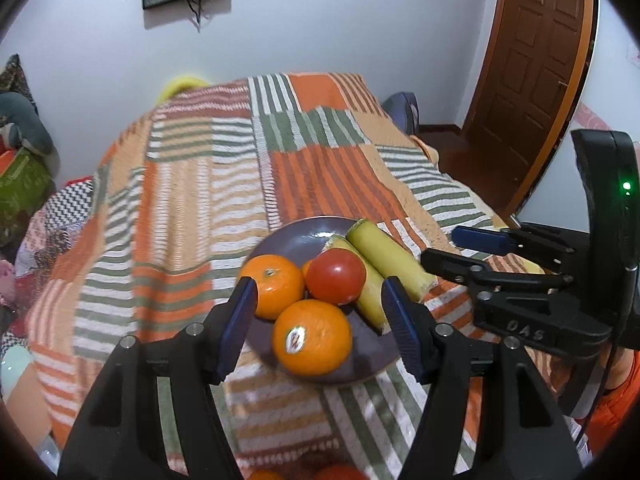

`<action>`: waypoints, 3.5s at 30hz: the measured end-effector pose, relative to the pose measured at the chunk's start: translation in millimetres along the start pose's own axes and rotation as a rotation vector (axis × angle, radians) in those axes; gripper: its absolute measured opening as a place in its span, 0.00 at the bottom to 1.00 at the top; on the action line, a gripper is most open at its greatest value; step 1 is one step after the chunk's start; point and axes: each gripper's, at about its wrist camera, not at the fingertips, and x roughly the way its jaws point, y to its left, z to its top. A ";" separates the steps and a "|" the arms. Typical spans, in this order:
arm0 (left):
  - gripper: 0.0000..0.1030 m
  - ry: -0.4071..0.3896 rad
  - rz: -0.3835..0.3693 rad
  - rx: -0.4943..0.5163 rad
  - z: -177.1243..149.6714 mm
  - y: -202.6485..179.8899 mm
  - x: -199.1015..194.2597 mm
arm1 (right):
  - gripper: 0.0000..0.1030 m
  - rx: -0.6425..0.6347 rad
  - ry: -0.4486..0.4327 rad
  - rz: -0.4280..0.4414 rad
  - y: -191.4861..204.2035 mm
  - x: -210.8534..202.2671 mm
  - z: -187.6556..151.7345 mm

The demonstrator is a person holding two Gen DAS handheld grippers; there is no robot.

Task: Organize fruits
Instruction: 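Lower the corn cob and tomato onto the purple plate and open both tools, then grasp a red tomato with the right tool while the left tool grasps the mandarin, then carry the tomato and mandarin onto the plate and open both tools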

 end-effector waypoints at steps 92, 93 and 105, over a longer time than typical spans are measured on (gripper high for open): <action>0.37 0.070 -0.103 -0.033 -73.9 34.1 -2.6 | 0.40 0.073 -0.008 0.086 15.8 -15.2 -59.5; 0.37 0.063 -0.103 -0.029 -68.2 32.9 -0.4 | 0.40 0.071 -0.014 0.082 14.9 -14.5 -55.6; 0.37 0.010 -0.072 -0.007 -0.3 34.3 37.5 | 0.40 0.042 -0.083 0.063 -0.7 7.1 6.3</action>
